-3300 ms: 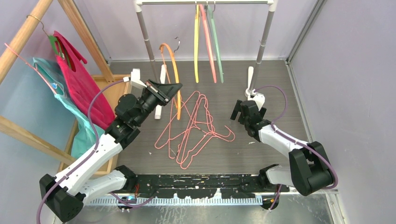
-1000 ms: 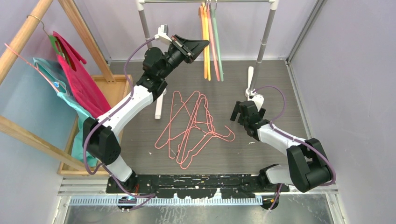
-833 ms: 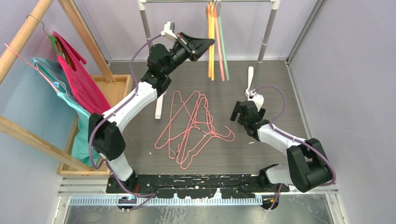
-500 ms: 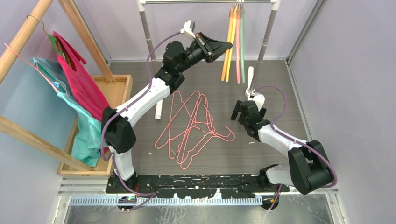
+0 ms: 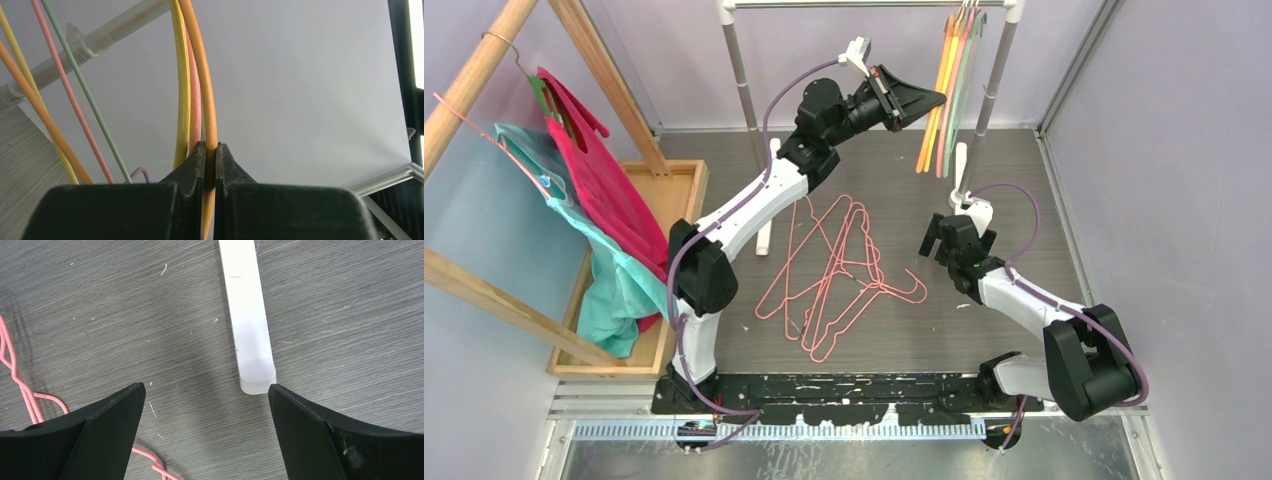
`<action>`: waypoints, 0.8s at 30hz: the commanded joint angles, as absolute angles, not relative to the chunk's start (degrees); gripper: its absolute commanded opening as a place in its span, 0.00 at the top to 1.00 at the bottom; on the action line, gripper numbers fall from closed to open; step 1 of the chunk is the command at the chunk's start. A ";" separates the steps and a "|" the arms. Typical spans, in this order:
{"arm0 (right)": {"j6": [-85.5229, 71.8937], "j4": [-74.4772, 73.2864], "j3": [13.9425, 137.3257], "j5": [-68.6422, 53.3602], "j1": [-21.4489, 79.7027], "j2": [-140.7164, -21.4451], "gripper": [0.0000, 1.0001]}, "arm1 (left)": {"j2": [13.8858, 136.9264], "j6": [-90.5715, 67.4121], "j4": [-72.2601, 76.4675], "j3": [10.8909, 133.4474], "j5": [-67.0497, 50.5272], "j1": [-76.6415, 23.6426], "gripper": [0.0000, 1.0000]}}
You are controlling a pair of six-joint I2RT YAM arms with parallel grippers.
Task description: Organize the hangers
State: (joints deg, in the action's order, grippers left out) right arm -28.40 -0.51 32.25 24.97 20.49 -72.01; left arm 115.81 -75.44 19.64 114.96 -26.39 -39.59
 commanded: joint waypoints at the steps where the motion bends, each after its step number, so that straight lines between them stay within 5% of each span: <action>1: -28.65 1.13 34.05 26.47 20.26 -71.28 0.00 | 116.18 -73.72 15.38 117.04 -30.16 -40.13 1.00; 4: -28.72 1.10 33.89 26.68 20.26 -71.19 0.00 | 115.44 -71.98 14.76 116.50 -31.69 -40.08 0.98; 8: -28.87 1.07 33.80 26.81 20.27 -70.92 0.00 | 113.78 -67.62 10.83 116.66 -33.67 -40.01 0.75; 16: -28.87 0.69 33.82 26.44 20.28 -71.06 0.00 | 107.48 -60.58 11.37 106.79 -37.11 -38.26 0.01; 24: -28.39 0.50 33.90 26.12 20.22 -71.01 0.00 | 100.14 -55.54 13.50 92.82 -42.07 -34.79 0.02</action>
State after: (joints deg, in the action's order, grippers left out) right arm -28.42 -0.56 32.25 24.97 20.49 -72.01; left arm 106.39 -59.24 10.66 98.21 -37.06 -36.88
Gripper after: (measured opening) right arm 0.999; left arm 0.979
